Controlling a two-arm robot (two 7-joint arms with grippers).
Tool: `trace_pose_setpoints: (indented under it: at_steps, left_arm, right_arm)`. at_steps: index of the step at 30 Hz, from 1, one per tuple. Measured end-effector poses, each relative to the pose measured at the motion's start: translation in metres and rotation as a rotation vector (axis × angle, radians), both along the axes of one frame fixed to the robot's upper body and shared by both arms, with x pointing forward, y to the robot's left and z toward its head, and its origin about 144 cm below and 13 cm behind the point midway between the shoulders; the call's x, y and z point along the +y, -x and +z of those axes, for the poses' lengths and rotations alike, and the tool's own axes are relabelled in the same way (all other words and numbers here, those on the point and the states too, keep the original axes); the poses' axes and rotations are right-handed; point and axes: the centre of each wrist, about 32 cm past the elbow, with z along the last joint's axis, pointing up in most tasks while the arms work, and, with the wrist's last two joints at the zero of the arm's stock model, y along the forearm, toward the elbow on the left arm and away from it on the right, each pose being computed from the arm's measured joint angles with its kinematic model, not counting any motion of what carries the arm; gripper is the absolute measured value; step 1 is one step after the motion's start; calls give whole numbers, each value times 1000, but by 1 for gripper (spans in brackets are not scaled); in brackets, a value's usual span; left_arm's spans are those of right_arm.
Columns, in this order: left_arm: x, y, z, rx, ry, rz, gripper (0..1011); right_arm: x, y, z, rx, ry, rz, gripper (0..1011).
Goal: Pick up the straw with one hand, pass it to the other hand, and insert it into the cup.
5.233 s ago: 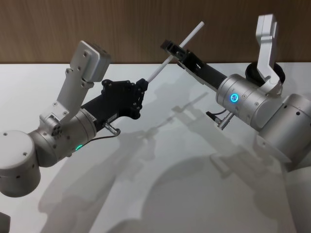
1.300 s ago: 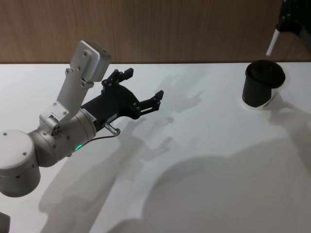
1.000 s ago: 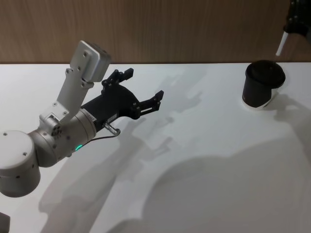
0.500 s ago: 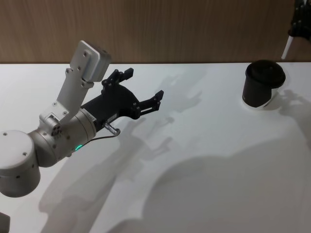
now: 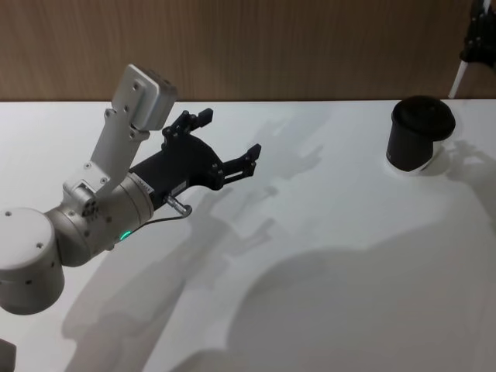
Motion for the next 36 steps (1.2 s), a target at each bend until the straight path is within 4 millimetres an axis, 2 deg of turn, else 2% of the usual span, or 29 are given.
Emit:
trace_pose_setpoints:
  at_steps: [36]
  left_arm:
    - [0, 0, 0, 0, 0, 0, 1003]
  right_arm:
    - [2, -18, -11, 38, -66, 11, 8]
